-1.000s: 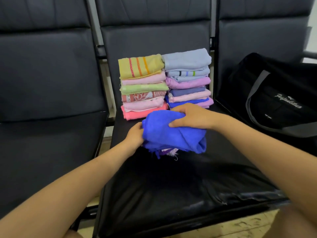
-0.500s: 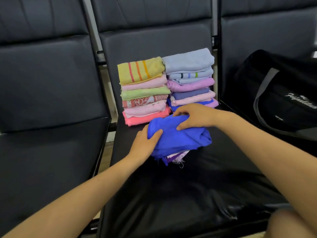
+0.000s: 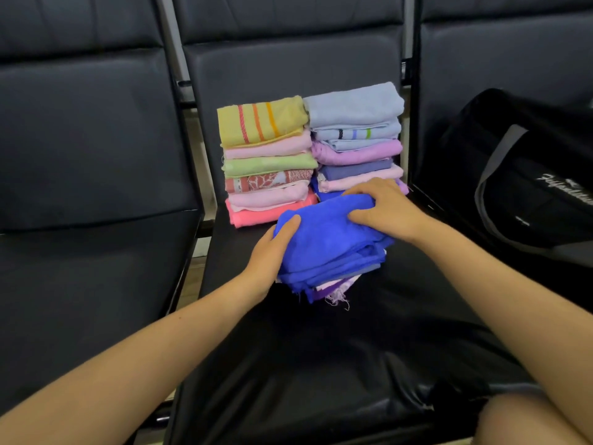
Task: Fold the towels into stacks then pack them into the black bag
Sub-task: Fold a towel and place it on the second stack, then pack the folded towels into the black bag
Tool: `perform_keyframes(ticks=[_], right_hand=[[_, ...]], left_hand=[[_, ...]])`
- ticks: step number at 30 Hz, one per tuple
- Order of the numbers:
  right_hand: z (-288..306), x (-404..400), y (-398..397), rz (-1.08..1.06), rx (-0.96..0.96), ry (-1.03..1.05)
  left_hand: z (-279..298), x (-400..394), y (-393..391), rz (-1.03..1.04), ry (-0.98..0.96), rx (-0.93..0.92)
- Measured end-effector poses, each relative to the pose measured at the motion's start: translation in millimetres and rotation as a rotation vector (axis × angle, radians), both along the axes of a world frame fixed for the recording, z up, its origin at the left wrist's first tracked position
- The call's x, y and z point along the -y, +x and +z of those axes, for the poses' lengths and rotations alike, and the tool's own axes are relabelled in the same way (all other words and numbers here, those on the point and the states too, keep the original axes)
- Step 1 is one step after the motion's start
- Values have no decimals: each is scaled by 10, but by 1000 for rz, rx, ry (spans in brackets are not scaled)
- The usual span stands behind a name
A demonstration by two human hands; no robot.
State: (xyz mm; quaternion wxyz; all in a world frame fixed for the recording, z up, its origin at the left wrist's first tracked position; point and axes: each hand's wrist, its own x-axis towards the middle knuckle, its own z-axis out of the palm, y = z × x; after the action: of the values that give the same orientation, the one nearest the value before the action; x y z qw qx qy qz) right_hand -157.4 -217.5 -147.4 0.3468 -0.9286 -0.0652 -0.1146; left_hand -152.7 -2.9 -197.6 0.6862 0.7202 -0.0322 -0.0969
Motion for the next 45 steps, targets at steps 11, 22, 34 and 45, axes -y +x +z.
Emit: perform_keyframes(ticks=[11,22,34,45], right_hand=[[-454,159,29,-74,-726,655],[-562,-74,-415,-15,-762,894],[43,364,-959,72,-432,1188],[1318,1552,-993,131,-93,1182]], left_hand=[[-210,164,-57,172,-69,-386],[-158,-2,-123,4,-220,-364],[474,603,-367,-121,-298,-130],[1704,1794,-339,-330,-281,-83]])
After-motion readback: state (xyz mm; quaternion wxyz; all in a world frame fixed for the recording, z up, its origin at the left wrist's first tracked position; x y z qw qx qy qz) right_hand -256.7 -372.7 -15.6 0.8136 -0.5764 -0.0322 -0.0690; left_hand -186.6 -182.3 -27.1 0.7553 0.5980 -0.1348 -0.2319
